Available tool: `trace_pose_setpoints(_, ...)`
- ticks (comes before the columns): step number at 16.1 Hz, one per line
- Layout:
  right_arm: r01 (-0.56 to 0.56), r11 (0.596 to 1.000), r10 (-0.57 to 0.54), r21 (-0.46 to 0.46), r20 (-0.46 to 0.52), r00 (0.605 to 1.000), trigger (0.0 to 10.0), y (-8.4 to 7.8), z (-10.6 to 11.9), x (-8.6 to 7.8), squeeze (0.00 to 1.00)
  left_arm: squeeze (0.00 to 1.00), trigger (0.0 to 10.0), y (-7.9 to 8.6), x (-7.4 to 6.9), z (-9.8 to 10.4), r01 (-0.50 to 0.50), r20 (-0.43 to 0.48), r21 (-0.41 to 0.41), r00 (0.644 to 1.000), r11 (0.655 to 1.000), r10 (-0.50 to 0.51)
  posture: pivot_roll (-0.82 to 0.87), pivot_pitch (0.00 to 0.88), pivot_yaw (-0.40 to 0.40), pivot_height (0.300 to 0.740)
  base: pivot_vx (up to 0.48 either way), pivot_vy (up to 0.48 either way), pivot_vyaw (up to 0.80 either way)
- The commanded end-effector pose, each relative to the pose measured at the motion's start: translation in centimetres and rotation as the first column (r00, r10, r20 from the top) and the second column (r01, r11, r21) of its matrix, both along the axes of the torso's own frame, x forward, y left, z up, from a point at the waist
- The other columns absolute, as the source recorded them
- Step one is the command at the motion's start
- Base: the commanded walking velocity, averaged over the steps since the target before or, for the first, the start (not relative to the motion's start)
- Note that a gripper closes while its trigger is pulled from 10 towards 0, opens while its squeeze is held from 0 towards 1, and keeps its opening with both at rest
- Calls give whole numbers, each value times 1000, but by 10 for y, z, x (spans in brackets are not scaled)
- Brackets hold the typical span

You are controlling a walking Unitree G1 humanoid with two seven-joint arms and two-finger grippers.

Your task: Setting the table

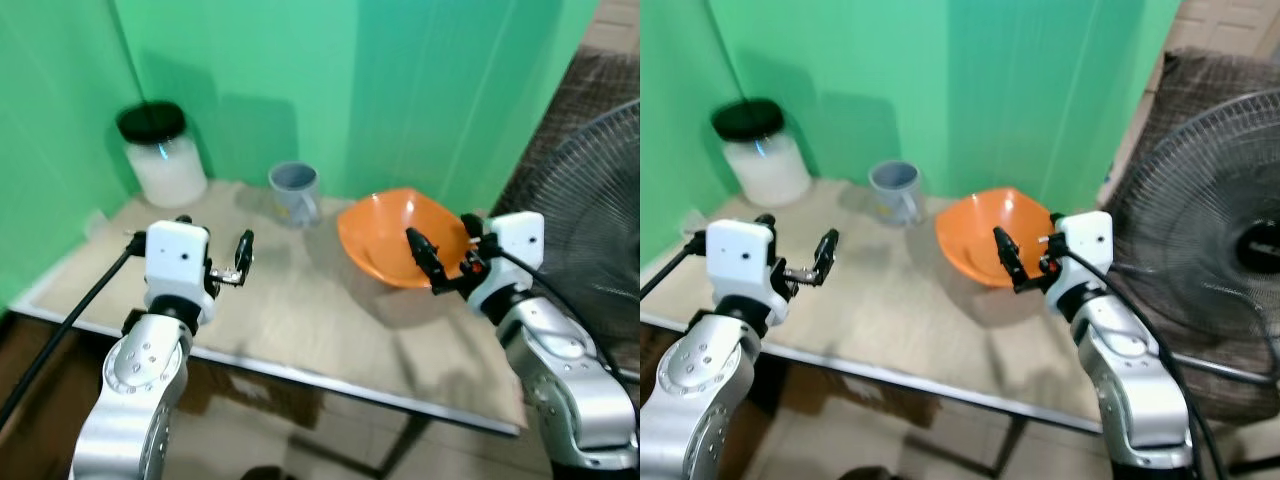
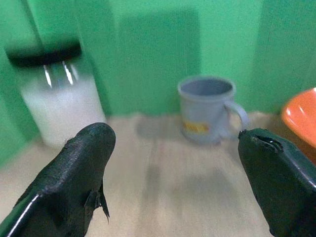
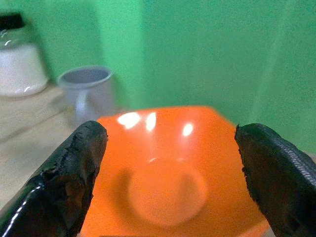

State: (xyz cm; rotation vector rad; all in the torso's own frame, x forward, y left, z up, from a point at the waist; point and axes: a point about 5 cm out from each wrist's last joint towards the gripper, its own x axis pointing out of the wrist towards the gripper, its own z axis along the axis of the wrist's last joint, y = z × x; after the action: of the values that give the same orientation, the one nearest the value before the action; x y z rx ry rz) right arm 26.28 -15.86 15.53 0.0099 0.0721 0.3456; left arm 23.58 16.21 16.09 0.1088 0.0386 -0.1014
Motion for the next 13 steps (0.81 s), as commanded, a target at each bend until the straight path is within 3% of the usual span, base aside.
trace_pose_setpoints(1,-23,999,23,37,-1,1000,10000,2,5,5,314,1000,10000,2,-2,2,33,-1,17,999,999,-33,103,0,36,740,0,0,0)
trace_pose_setpoints(2,-12,999,13,45,-30,999,10000,0,3,10,780,1000,10000,2,-3,0,58,-13,37,998,998,-58,95,0,37,740,0,0,0)
trace_pose_setpoints(3,-17,999,20,40,-81,997,10000,-1,0,18,1000,1000,10000,1,-4,-5,92,-33,57,995,994,-90,83,0,35,740,0,0,0)
trace_pose_setpoints(4,-44,998,48,36,-117,992,10000,2,-3,26,1000,1000,10000,1,-4,-10,125,-51,73,991,989,-122,73,0,37,740,0,0,0)
trace_pose_setpoints(5,-36,998,45,60,-154,987,10000,5,-3,37,1000,329,10000,1,-4,-14,175,-75,86,983,981,-169,65,0,40,740,0,0,0)
trace_pose_setpoints(6,-21,996,34,82,-168,985,10000,6,-2,43,1000,0,10000,0,-4,-15,206,-83,89,976,974,-199,56,0,43,740,0,0,0)
trace_pose_setpoints(7,67,984,-30,164,-218,975,10000,4,-2,60,1000,0,10000,-2,-2,-16,275,-96,86,959,958,-267,49,0,48,740,0,0,0)
trace_pose_setpoints(10,144,960,-66,240,-303,951,10000,3,-7,80,1000,0,10000,-2,1,-15,342,-115,82,936,936,-332,44,0,56,740,0,0,0)
trace_pose_setpoints(13,241,943,-141,230,-379,915,10000,-1,-16,99,1000,0,10000,-10,-3,-17,439,-137,69,894,896,-427,39,0,49,740,0,0,0)
